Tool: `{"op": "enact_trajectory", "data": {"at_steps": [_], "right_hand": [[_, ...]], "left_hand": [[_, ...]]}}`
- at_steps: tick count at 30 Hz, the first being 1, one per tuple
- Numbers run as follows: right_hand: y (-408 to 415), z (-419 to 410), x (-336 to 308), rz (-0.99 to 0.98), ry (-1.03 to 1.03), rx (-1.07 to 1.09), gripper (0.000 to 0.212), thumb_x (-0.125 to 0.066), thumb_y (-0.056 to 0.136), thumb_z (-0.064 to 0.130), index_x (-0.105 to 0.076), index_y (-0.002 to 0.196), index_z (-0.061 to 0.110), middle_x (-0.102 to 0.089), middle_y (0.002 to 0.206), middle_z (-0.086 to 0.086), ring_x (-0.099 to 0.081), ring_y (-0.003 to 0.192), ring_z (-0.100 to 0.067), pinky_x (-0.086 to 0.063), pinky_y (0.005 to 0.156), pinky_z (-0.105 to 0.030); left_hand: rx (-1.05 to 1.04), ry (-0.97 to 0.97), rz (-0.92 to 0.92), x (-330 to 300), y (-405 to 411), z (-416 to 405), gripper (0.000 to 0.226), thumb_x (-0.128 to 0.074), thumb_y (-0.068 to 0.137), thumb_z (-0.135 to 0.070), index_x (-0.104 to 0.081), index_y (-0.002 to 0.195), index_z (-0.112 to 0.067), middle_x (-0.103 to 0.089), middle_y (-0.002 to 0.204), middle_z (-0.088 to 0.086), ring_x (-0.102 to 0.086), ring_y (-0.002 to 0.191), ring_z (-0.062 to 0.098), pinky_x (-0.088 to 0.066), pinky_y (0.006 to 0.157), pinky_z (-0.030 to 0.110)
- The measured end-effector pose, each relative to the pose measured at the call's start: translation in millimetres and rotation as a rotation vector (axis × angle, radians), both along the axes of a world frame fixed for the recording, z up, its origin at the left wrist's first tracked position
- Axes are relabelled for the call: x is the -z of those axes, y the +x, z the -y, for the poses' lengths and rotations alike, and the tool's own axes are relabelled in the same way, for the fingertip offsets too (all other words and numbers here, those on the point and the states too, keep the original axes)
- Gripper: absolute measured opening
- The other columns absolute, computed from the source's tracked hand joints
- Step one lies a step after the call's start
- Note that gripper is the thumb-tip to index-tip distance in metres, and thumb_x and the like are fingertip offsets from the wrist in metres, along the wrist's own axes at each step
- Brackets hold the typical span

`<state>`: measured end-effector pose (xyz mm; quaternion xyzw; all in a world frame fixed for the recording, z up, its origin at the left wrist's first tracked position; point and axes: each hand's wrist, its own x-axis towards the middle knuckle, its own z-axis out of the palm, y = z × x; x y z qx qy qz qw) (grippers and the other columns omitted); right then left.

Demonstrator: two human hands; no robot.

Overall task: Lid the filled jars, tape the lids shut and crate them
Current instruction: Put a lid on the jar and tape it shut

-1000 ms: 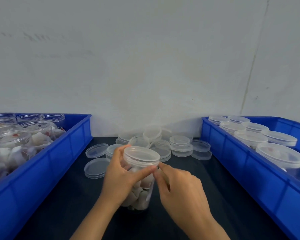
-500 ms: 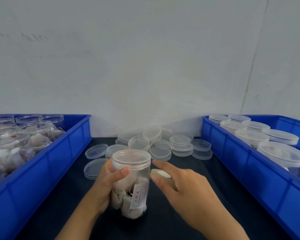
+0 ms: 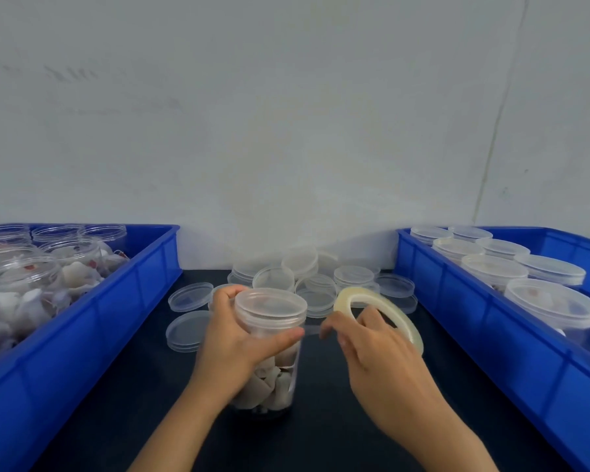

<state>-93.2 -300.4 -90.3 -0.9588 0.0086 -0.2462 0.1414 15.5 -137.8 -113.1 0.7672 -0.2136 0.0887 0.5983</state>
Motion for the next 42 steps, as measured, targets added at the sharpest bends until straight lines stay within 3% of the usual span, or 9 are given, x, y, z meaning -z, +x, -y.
{"op": "enact_trajectory", "data": {"at_steps": [4, 9, 15, 20, 23, 25, 28, 35, 42], "right_hand": [[1, 4, -2, 0.064, 0.037, 0.068, 0.018, -0.036, 0.095, 0.052, -0.040, 0.082, 0.041, -0.046, 0.083, 0.012, -0.045, 0.073, -0.004, -0.037, 0.062, -0.016], [4, 0, 2, 0.065, 0.046, 0.105, 0.016, -0.038, 0.099, 0.043, -0.040, 0.084, 0.038, -0.040, 0.080, 0.013, -0.044, 0.068, -0.005, -0.039, 0.063, -0.016], [10, -1, 10, 0.100, 0.022, 0.145, 0.020, -0.034, 0.099, 0.043, -0.044, 0.084, 0.035, -0.044, 0.080, 0.011, -0.046, 0.067, -0.007, -0.035, 0.056, -0.014], [8, 4, 8, 0.130, 0.045, 0.171, 0.028, -0.035, 0.098, 0.045, -0.058, 0.115, 0.047, -0.052, 0.083, 0.011, -0.053, 0.073, -0.008, -0.043, 0.062, -0.017], [6, 4, 8, 0.121, 0.230, 0.140, 0.052, -0.032, 0.098, 0.046, -0.013, 0.144, 0.058, -0.053, 0.071, 0.014, -0.054, 0.067, -0.001, -0.041, 0.055, -0.015], [6, 4, 8, 0.027, 0.368, 0.176, 0.050, -0.030, 0.098, 0.048, -0.021, 0.147, 0.044, -0.053, 0.073, 0.015, -0.052, 0.066, 0.001, -0.036, 0.052, -0.014], [7, 8, 8, -0.114, 0.398, 0.186, 0.033, -0.028, 0.101, 0.044, -0.053, 0.113, 0.027, -0.055, 0.084, 0.014, -0.052, 0.076, 0.000, -0.036, 0.060, -0.014], [9, 3, 18, -0.473, 0.425, 0.148, 0.027, -0.030, 0.105, 0.033, -0.050, 0.097, 0.016, -0.050, 0.088, 0.004, -0.049, 0.085, -0.014, -0.040, 0.086, -0.035], [8, 5, 10, -0.569, 0.839, 0.025, 0.007, -0.042, 0.102, 0.013, -0.047, 0.096, 0.010, -0.064, 0.077, -0.002, -0.057, 0.061, -0.010, -0.046, 0.058, -0.019]], "left_hand": [[-0.061, 0.206, 0.121, -5, -7, 5, 0.106, -0.062, 0.024, -0.094, -0.031, 0.116, -0.052, -0.047, 0.105, -0.034, -0.048, 0.095, -0.008, -0.039, 0.071, 0.015], [0.007, 0.060, 0.091, 2, -6, 7, 0.086, -0.079, 0.037, -0.072, -0.041, 0.110, -0.049, -0.056, 0.103, -0.031, -0.054, 0.099, -0.010, -0.047, 0.081, 0.022], [0.021, -0.007, 0.041, 7, -4, 11, 0.108, -0.084, 0.033, -0.071, -0.037, 0.126, -0.044, -0.053, 0.115, -0.023, -0.053, 0.110, 0.000, -0.049, 0.090, 0.028], [-0.026, 0.003, 0.058, 8, -7, 15, 0.108, -0.077, 0.032, -0.075, -0.041, 0.125, -0.034, -0.056, 0.111, -0.019, -0.056, 0.107, 0.006, -0.052, 0.092, 0.039], [-0.038, -0.024, 0.051, 7, -9, 15, 0.107, -0.078, 0.033, -0.075, -0.042, 0.124, -0.031, -0.058, 0.112, -0.016, -0.057, 0.107, 0.007, -0.052, 0.091, 0.040], [-0.063, -0.012, 0.063, 7, -11, 16, 0.107, -0.078, 0.033, -0.077, -0.041, 0.124, -0.033, -0.058, 0.113, -0.016, -0.057, 0.107, 0.009, -0.052, 0.090, 0.040], [-0.120, 0.026, 0.083, 7, -13, 15, 0.107, -0.071, 0.032, -0.080, -0.038, 0.124, -0.037, -0.055, 0.111, -0.019, -0.056, 0.106, 0.009, -0.052, 0.089, 0.038], [-0.172, 0.117, 0.168, 5, -13, 10, 0.105, -0.068, 0.032, -0.082, -0.036, 0.122, -0.038, -0.056, 0.111, -0.018, -0.055, 0.101, 0.008, -0.050, 0.083, 0.033], [-0.214, 0.322, 0.288, -1, -8, 2, 0.118, -0.062, 0.028, -0.083, -0.033, 0.130, -0.032, -0.048, 0.110, -0.020, -0.050, 0.100, 0.007, -0.041, 0.075, 0.026]]}}
